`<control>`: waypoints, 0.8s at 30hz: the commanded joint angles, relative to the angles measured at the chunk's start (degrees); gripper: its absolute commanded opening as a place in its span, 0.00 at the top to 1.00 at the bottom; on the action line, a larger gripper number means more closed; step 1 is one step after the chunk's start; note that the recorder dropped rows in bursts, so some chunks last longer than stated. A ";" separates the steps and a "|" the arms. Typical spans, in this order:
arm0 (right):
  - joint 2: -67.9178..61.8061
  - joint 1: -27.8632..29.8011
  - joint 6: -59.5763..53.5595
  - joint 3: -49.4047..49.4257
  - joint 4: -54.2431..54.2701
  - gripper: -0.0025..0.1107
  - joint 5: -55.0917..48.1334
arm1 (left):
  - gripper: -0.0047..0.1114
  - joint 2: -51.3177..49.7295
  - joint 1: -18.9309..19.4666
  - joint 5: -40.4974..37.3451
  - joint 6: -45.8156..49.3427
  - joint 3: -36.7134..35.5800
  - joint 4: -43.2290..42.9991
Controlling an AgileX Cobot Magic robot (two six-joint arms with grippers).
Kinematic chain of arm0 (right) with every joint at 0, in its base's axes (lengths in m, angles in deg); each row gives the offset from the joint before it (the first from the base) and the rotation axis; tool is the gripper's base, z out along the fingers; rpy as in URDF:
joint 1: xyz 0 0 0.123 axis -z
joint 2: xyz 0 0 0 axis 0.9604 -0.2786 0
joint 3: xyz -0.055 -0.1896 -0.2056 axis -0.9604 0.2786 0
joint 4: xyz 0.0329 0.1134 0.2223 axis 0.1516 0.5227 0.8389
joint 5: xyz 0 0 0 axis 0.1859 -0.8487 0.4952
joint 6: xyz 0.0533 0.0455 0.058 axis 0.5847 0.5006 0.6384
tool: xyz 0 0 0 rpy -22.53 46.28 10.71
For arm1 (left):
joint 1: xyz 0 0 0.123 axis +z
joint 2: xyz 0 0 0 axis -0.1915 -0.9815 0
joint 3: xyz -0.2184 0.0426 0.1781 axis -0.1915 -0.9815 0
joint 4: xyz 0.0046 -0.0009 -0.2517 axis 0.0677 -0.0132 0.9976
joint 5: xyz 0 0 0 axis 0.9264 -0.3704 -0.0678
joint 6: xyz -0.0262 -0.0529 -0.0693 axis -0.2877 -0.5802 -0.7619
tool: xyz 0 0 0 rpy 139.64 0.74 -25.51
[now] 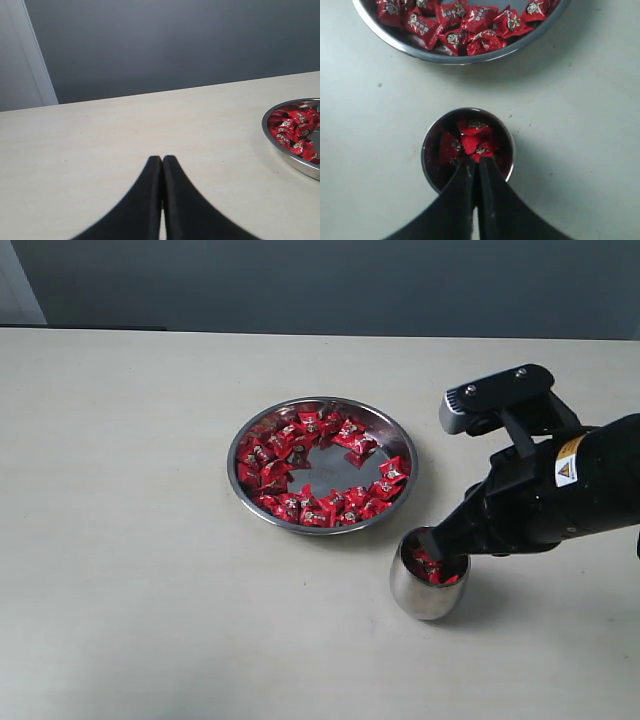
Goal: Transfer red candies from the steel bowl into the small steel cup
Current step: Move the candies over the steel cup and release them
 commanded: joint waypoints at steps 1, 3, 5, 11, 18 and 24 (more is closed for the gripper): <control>-0.51 0.19 -1.33 0.43 0.49 0.98 2.02 | 0.96 0.30 -0.37 0.33 -0.21 -0.14 0.23; -1.10 0.19 -3.02 0.43 0.49 0.98 2.77 | 0.96 0.30 -0.37 0.33 -0.21 -0.14 0.23; -1.62 0.19 -4.41 0.43 0.49 0.94 3.12 | 0.96 0.30 -0.37 0.33 -0.21 -0.14 0.23; -3.06 0.19 -4.56 0.43 0.49 0.71 3.62 | 0.96 0.30 -0.37 0.33 -0.21 -0.14 0.23; -3.05 0.19 -4.56 -0.42 0.49 0.70 8.36 | 0.96 0.30 -0.37 0.33 -0.21 -0.14 0.23; -5.29 0.19 -6.01 -5.03 0.49 0.70 12.76 | 0.96 0.30 -0.37 0.33 -0.21 -0.14 0.23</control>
